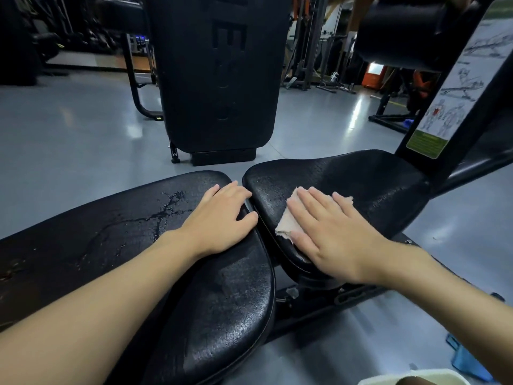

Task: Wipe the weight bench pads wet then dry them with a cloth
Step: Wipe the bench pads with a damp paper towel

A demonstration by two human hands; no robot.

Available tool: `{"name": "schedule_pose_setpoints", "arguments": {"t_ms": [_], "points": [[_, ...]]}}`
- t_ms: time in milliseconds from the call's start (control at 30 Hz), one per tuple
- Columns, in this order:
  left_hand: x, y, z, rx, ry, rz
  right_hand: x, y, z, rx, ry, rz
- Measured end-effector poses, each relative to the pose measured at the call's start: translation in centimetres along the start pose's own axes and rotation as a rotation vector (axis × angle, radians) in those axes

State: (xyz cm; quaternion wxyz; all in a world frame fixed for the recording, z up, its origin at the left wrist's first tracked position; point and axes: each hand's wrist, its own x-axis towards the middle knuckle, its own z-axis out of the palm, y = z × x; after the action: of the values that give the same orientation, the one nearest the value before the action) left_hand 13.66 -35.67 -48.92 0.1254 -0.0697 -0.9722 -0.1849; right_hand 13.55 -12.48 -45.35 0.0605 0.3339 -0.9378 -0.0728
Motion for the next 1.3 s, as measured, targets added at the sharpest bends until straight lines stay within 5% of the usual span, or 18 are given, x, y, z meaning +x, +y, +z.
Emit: {"name": "schedule_pose_setpoints", "arguments": {"t_ms": [467, 767, 900, 1167, 1300], "points": [[-0.1, 0.9, -0.8, -0.147, 0.053, -0.068, 19.7, 0.0, 0.3, 0.061, -0.211, 0.044], [-0.2, 0.8, -1.0, -0.17, 0.04, -0.095, 6.5, -1.4, -0.4, -0.01, -0.009, -0.183], [-0.2, 0.7, -1.0, -0.117, 0.019, -0.025, -0.7, -1.4, 0.7, -0.032, 0.208, -0.19], [-0.4, 4.1, -0.9, -0.096, -0.076, -0.066, -6.6, -0.7, 1.0, -0.185, 0.132, -0.17], [-0.9, 4.1, 0.1, -0.084, -0.043, -0.053, -6.6, -0.9, 1.1, -0.088, 0.371, -0.264]]}}
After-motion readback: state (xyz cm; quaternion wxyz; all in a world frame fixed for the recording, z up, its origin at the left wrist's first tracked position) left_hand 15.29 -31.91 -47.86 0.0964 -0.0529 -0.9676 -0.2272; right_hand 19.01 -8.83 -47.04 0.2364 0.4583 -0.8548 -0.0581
